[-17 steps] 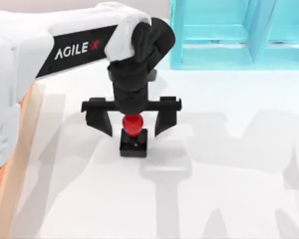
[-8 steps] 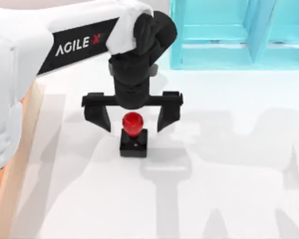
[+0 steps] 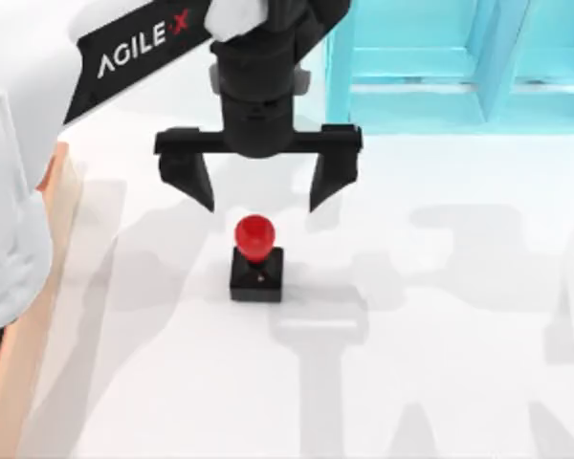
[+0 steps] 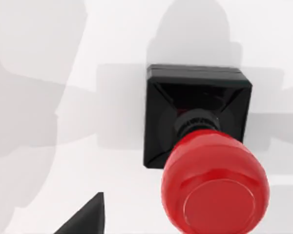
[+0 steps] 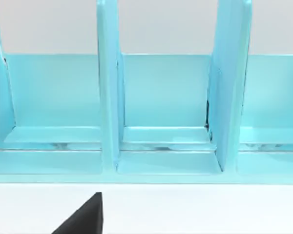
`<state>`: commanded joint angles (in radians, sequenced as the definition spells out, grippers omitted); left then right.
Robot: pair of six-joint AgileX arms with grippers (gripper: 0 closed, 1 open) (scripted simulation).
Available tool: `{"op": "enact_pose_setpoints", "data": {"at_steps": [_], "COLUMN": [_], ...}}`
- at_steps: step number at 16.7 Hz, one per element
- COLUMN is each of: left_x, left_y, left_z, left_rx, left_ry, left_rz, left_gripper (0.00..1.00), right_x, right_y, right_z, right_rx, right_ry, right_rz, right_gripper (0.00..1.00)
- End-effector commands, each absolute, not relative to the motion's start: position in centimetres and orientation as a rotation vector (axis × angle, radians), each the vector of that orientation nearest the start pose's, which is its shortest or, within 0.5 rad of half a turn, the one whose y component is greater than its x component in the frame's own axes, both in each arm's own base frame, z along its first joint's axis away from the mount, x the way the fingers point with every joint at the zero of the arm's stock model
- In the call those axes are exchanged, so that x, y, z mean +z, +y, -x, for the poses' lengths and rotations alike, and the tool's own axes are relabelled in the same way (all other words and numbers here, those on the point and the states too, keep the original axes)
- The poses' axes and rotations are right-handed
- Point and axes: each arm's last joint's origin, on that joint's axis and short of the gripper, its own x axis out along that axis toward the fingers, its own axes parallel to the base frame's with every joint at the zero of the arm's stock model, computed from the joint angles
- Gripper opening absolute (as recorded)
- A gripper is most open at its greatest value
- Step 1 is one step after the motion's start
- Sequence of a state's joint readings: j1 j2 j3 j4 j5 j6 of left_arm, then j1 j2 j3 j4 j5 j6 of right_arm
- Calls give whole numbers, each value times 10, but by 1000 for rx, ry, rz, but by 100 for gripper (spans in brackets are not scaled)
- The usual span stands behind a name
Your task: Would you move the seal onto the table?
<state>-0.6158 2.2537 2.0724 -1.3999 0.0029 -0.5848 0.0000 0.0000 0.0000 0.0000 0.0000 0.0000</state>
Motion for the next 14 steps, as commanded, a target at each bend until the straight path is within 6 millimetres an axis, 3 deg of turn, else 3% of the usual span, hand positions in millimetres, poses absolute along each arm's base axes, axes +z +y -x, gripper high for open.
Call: {"op": "enact_pose_setpoints", "data": {"at_steps": [10, 14], "left_x": [295, 305], "left_y": [-244, -242], "left_z": [-357, -354], "left_rx": [-16, -15], "left_ry": [1567, 1569], "left_rz": [-13, -16], "left_gripper": [100, 100], "right_x": [160, 160], "right_y": [-1, -1], "right_z": [-106, -106], "right_rx": [0, 0], "right_ry": [0, 0], "right_rz": [0, 0], "right_gripper": [100, 100]}}
